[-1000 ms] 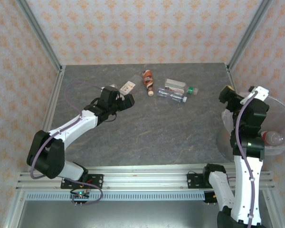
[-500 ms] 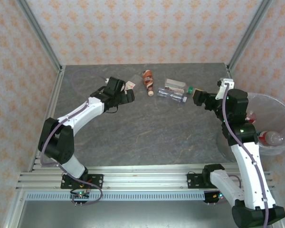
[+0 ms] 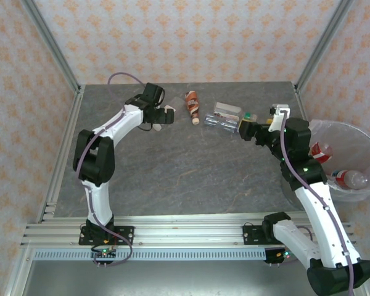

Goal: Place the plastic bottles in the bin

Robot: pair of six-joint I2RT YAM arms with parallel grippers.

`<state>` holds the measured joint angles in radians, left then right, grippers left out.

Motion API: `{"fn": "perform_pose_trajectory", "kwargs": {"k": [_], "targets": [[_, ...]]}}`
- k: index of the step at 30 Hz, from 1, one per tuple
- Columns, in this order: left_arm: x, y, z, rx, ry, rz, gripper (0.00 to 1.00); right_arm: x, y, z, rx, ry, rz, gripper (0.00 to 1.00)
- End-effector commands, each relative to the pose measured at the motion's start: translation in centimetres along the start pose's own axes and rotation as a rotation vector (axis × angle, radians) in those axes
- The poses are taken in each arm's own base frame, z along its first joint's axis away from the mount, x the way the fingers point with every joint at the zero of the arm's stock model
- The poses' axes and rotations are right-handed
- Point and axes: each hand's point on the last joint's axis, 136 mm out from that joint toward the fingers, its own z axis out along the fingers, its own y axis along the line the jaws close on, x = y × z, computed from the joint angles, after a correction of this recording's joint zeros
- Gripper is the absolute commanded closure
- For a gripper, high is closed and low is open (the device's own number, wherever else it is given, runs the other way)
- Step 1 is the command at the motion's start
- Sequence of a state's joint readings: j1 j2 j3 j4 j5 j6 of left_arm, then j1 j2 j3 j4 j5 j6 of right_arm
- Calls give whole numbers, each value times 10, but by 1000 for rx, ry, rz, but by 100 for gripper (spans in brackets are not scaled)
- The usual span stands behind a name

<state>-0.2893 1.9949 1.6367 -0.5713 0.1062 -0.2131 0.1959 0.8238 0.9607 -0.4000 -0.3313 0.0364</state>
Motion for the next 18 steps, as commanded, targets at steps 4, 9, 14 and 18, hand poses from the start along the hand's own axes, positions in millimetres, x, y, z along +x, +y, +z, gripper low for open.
{"fn": "perform_pose_trajectory", "kwargs": {"k": [4,9,14,18], "targets": [[-3,-6,23,142,108,126,0,1,7,0,-41,-23,13,1],[-5,8,48,64,140,195,0,5,0,-5,-5,-25,-13,1],[0,-1,64,116,178,250,0,9,-4,-2,12,-14,-31,1],[3,-9,71,169,192,285,2,10,-6,1,19,-17,-35,1]]}}
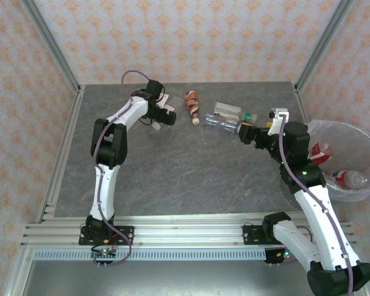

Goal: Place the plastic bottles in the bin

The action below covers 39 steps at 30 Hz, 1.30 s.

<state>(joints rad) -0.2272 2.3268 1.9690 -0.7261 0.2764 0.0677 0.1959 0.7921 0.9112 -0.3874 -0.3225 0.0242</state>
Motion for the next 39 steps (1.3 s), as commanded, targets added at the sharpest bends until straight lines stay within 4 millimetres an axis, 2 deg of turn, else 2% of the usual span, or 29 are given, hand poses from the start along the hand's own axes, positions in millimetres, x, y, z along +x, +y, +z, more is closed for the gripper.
{"fn": "perform_pose_trajectory", "kwargs": {"k": [1,6,17,20,25,35,39], "targets": [[-1,-9,-2,43,18,70,2,-2,-1,3,10,-19,-24,1],[-7,0,4,-8,15,85,6,1,-4,8,17,-9,-29,1],[-4,-9,17,-64,93,162,13,10,-8,14,29,8,-25,1],[-4,-9,17,-98,96,175,19,14,-10,14,41,19,-29,1],[-5,-7,10,-131,58,164,33,16,-12,15,48,26,-29,1],[0,-6,0,-116,28,92,45,14,-6,17,16,19,11,1],[0,-9,-12,-103,-12,57,47,16,-4,20,-1,21,52,1]]}}
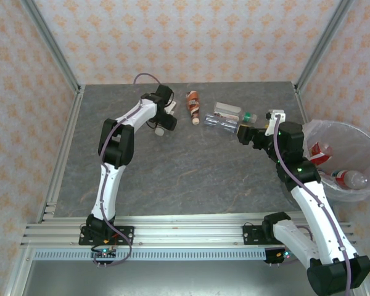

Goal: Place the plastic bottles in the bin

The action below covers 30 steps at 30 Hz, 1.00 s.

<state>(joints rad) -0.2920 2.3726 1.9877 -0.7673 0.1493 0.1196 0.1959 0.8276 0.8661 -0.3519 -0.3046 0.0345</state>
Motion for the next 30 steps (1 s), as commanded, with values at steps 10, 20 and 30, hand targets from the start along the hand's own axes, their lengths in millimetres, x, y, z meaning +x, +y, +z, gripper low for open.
{"fn": "perform_pose_trajectory", "kwargs": {"k": [10,20,30], "targets": [[-1,-2,-82,41,-217,-132,54,-9,20,13,-129,-64,168,1],[11,-68,-143,135,-397,-62,60,-11,5,33,-110,-164,389,1],[29,-146,-196,197,-552,55,79,2,30,61,-245,-5,560,1]]}}
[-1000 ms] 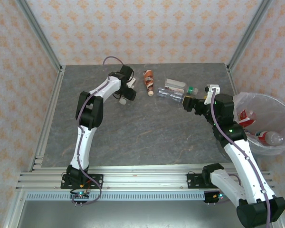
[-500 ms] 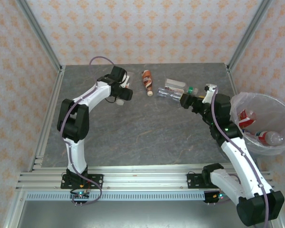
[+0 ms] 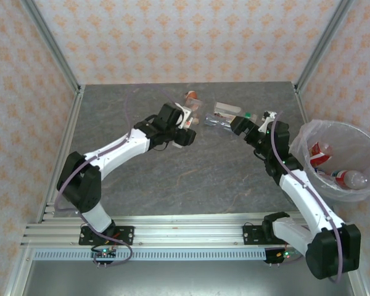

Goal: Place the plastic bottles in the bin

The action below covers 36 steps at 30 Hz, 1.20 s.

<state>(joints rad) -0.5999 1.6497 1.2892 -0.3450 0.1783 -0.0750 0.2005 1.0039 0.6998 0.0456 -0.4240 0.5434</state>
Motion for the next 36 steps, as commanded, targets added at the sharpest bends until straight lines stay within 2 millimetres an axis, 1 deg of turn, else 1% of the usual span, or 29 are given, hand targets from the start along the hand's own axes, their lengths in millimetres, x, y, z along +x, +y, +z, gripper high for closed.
{"fn": "perform_pose_trajectory", "kwargs": {"k": [1,2,4,5,6,11,15,16,19,25,27,29,32,34,36], "targets": [[-20,-14,-22,-14,-134,26,80,-9,34,4,-128,25,77,1],[-19,-19,-25,-12,-145,47,81,-7,40,5,-156,46,87,1],[-17,-27,-31,-17,-161,90,87,-5,65,5,-290,93,77,1],[-15,-29,-33,-19,-161,107,92,-4,75,3,-350,102,70,1],[-14,-33,-36,-18,-158,124,100,-4,82,2,-390,106,66,1],[-11,-46,-46,-8,-153,189,100,0,98,-3,-453,121,21,1],[-11,-54,-49,-2,-167,220,100,10,118,-3,-507,161,-25,1],[-11,-56,-49,2,-175,223,100,13,119,0,-494,164,-35,1],[-14,-62,-49,26,-203,230,100,9,114,10,-429,137,-22,1],[-14,-70,-47,50,-220,247,100,0,119,12,-442,90,-30,1],[-14,-73,-48,67,-229,246,100,0,115,14,-418,86,-33,1],[-13,-74,-49,77,-235,245,100,2,105,18,-372,88,-32,0],[-14,-77,-52,98,-245,238,100,7,101,23,-350,119,-21,5],[-15,-79,-52,106,-250,227,100,6,102,24,-350,125,-4,9],[-15,-81,-52,120,-248,223,100,9,98,32,-334,141,21,18]]}}
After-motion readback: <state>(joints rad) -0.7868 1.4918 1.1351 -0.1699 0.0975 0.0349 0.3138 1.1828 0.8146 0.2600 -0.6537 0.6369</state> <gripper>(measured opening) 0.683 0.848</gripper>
